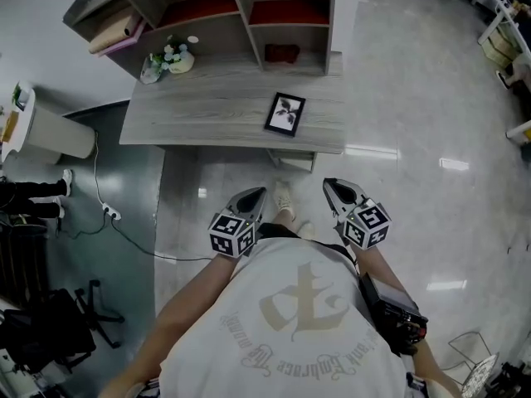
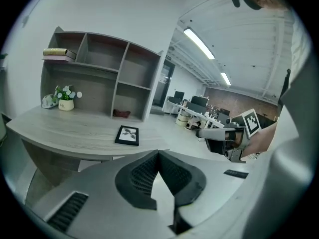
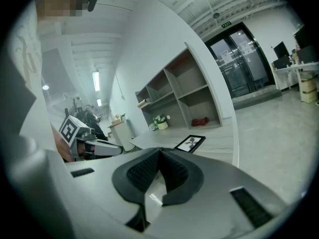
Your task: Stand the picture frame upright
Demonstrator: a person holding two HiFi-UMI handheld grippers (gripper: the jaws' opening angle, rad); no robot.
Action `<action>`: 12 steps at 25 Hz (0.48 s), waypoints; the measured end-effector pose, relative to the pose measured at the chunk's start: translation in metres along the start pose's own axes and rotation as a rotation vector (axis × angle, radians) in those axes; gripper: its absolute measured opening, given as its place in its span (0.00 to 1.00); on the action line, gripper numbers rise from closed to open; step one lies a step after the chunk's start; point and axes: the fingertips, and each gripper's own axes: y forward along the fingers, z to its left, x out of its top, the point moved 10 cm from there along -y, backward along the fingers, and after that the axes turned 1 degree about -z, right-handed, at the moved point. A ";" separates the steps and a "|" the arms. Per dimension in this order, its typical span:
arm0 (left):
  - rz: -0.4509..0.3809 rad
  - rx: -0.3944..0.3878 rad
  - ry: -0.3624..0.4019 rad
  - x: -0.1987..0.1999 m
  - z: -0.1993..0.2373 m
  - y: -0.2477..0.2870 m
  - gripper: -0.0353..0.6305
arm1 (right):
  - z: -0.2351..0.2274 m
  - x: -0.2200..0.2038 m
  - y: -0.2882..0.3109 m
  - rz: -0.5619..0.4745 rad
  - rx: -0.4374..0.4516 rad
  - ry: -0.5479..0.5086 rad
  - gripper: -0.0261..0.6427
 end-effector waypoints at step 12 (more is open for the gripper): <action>-0.019 0.055 -0.035 0.001 0.015 -0.009 0.06 | -0.003 0.006 0.025 0.033 0.035 -0.005 0.05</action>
